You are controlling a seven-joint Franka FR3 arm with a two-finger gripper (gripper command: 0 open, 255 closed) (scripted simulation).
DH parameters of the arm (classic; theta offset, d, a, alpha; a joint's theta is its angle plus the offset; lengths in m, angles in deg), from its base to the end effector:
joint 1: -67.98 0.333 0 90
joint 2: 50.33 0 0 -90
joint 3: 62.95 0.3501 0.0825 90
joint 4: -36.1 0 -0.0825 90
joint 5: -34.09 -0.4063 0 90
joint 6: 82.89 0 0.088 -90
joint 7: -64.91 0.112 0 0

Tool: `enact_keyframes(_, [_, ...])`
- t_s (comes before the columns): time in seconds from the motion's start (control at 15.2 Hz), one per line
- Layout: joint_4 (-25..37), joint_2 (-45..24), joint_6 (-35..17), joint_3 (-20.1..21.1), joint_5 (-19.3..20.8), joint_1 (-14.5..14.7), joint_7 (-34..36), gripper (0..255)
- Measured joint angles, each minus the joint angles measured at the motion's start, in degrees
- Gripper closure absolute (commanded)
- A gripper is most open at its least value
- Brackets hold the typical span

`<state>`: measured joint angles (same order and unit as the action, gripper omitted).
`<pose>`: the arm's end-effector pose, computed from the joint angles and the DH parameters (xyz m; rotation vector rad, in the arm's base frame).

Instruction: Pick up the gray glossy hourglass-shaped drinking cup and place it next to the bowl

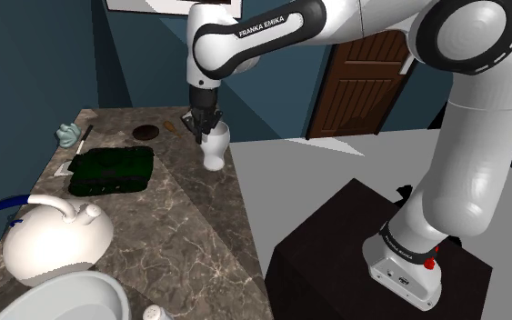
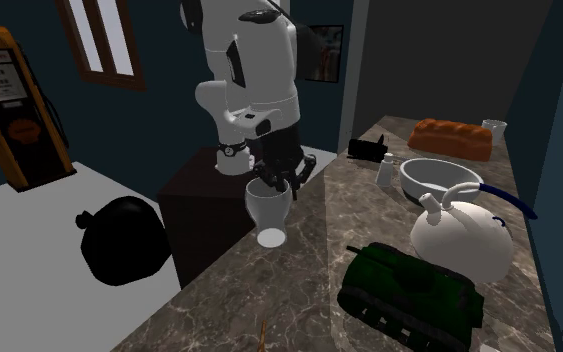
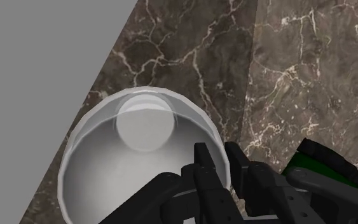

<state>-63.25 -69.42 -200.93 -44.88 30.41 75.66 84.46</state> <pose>0.6147 0.2793 0.4137 -2.9899 -0.0919 0.0802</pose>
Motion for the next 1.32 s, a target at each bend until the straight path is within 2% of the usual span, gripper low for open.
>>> enact_keyframes(1.32, [11.76, 2.67, 14.24, 0.34, -0.39, -0.08, 1.25, 255])
